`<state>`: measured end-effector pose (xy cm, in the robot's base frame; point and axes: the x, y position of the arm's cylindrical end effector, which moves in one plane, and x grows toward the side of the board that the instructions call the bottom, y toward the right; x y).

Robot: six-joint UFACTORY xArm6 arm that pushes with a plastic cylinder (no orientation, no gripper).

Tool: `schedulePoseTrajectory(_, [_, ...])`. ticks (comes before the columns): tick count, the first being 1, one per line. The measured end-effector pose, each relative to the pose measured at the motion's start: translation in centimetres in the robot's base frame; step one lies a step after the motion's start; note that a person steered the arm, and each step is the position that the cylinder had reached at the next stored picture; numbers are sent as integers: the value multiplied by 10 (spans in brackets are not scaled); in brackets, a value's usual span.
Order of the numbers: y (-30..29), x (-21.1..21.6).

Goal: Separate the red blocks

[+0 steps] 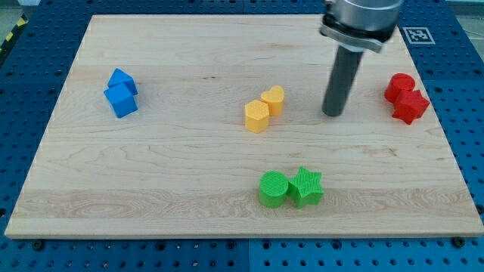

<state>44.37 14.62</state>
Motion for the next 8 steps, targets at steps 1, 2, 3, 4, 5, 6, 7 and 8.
schedulePoseTrajectory(1, [36,22])
schedulePoseTrajectory(2, [87,30])
schedulePoseTrajectory(3, [122,30])
schedulePoseTrajectory(4, [122,30])
schedulePoseTrajectory(5, [133,34])
schedulePoseTrajectory(6, [145,40])
schedulePoseTrajectory(7, [143,30])
schedulePoseTrajectory(8, [142,23])
